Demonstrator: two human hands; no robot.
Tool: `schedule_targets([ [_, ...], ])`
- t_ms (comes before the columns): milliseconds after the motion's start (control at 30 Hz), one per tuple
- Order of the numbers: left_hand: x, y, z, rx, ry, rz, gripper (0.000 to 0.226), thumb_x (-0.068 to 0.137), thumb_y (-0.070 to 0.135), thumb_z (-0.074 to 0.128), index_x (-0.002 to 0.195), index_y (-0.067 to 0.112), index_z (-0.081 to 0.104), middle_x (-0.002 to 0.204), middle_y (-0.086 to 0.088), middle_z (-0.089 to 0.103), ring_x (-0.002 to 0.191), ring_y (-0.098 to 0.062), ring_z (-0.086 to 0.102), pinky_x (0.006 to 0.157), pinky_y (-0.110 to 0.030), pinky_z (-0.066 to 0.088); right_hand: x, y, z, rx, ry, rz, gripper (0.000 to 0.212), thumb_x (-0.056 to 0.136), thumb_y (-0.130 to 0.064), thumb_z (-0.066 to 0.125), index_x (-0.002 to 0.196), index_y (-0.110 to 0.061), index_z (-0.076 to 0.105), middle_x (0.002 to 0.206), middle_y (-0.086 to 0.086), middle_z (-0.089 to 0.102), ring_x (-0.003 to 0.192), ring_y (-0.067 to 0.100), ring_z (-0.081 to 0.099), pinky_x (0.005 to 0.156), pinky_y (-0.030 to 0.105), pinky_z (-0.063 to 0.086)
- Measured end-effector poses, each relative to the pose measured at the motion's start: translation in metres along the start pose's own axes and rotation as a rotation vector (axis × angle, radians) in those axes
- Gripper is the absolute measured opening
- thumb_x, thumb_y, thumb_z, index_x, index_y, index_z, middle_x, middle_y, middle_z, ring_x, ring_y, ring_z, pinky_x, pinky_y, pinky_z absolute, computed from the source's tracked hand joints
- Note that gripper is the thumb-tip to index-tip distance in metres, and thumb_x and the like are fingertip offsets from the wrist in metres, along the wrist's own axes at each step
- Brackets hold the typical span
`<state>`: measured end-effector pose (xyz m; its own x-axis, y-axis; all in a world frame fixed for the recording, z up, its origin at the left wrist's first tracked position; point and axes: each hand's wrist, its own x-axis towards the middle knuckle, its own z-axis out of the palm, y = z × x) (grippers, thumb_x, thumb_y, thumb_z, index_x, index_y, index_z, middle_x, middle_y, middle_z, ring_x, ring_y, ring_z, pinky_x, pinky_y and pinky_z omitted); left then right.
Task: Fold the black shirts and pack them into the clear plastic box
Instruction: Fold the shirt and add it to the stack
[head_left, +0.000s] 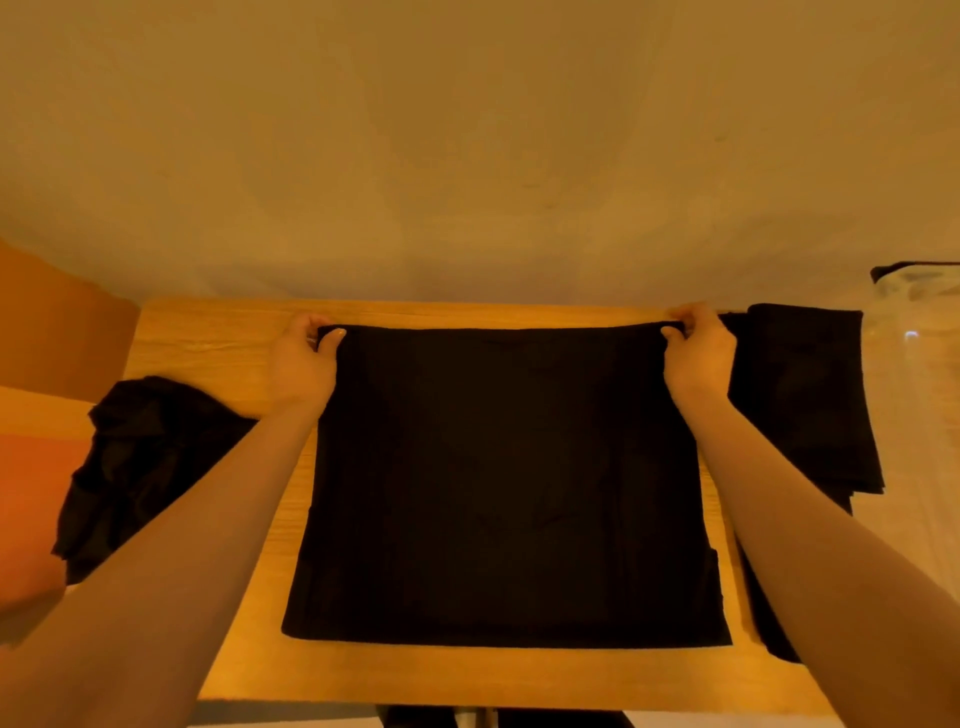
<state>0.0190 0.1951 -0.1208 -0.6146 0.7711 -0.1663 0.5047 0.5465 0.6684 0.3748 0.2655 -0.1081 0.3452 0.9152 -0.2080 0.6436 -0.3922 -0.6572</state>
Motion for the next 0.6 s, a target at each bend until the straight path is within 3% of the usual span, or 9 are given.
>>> schedule_targets([
  [100, -0.008, -0.004, -0.001, 0.152, 0.074, 0.133, 0.029, 0.094, 0.021, 0.051, 0.117, 0.002, 0.052, 0.116, -0.016, 0.055, 0.103, -0.029, 0.054, 0.081, -0.035, 0.043, -0.003, 0.001, 0.007, -0.164, 0.031, -0.164, 0.031, 0.095, -0.004, 0.047, 0.126, -0.003, 0.049, 0.130, 0.015, 0.047, 0.117, 0.028, 0.047, 0.091, 0.029, 0.041],
  [167, -0.024, -0.006, 0.004, 0.345, 0.095, 0.364, 0.033, 0.094, 0.022, 0.047, 0.120, 0.002, 0.051, 0.122, -0.019, 0.052, 0.112, -0.034, 0.049, 0.092, -0.043, 0.041, -0.017, -0.003, 0.010, -0.325, 0.079, -0.357, 0.037, 0.092, -0.005, 0.050, 0.129, -0.001, 0.047, 0.133, 0.018, 0.046, 0.121, 0.035, 0.044, 0.097, 0.040, 0.039],
  [233, -0.051, -0.005, 0.017, 0.432, -0.045, 0.625, 0.040, 0.091, 0.026, 0.043, 0.125, 0.005, 0.052, 0.131, -0.017, 0.051, 0.121, -0.034, 0.046, 0.101, -0.045, 0.037, -0.045, -0.010, 0.021, -0.422, 0.003, -0.564, 0.044, 0.089, -0.008, 0.055, 0.131, 0.000, 0.047, 0.135, 0.020, 0.047, 0.123, 0.037, 0.045, 0.101, 0.043, 0.037],
  [300, -0.076, -0.006, 0.033, 0.582, -0.262, 0.764, 0.051, 0.090, 0.036, 0.033, 0.134, 0.013, 0.047, 0.144, -0.012, 0.041, 0.134, -0.030, 0.036, 0.109, -0.045, 0.026, -0.080, -0.011, 0.038, -0.535, -0.256, -0.709, 0.056, 0.091, -0.021, 0.054, 0.142, -0.008, 0.035, 0.148, 0.012, 0.034, 0.137, 0.030, 0.032, 0.110, 0.038, 0.027],
  [367, -0.083, -0.010, 0.043, 0.718, -0.361, 0.743, 0.061, 0.090, 0.046, 0.020, 0.144, 0.020, 0.033, 0.153, -0.007, 0.027, 0.142, -0.026, 0.019, 0.112, -0.045, 0.012, -0.097, 0.000, 0.053, -0.680, -0.450, -0.766, 0.060, 0.097, -0.040, 0.034, 0.149, -0.017, 0.014, 0.157, 0.004, 0.010, 0.145, 0.021, 0.007, 0.115, 0.036, 0.006],
  [433, -0.074, -0.013, 0.043, 0.743, -0.370, 0.670, 0.065, 0.089, 0.052, 0.011, 0.148, 0.025, 0.020, 0.157, -0.005, 0.013, 0.143, -0.022, 0.001, 0.113, -0.046, 0.003, -0.088, 0.012, 0.055, -0.734, -0.440, -0.736, 0.063, 0.095, -0.050, 0.016, 0.149, -0.021, 0.009, 0.158, 0.001, 0.004, 0.145, 0.019, 0.000, 0.114, 0.038, -0.002],
  [500, -0.064, -0.019, 0.040, 0.745, -0.350, 0.635, 0.067, 0.087, 0.055, 0.006, 0.148, 0.027, 0.010, 0.157, -0.003, 0.003, 0.141, -0.018, -0.011, 0.113, -0.046, -0.003, -0.069, 0.022, 0.045, -0.709, -0.382, -0.610, 0.061, 0.097, -0.049, 0.019, 0.149, -0.020, 0.010, 0.158, 0.000, 0.003, 0.145, 0.019, -0.002, 0.115, 0.041, -0.001],
  [600, -0.055, -0.025, 0.030, 0.774, -0.342, 0.596, 0.067, 0.088, 0.057, 0.009, 0.148, 0.026, 0.004, 0.157, -0.004, 0.000, 0.140, -0.017, -0.013, 0.114, -0.045, -0.003, -0.048, 0.037, 0.025, -0.696, -0.341, -0.461, 0.058, 0.099, -0.042, 0.026, 0.150, -0.019, 0.009, 0.158, 0.002, 0.001, 0.145, 0.019, -0.004, 0.116, 0.041, 0.000],
])
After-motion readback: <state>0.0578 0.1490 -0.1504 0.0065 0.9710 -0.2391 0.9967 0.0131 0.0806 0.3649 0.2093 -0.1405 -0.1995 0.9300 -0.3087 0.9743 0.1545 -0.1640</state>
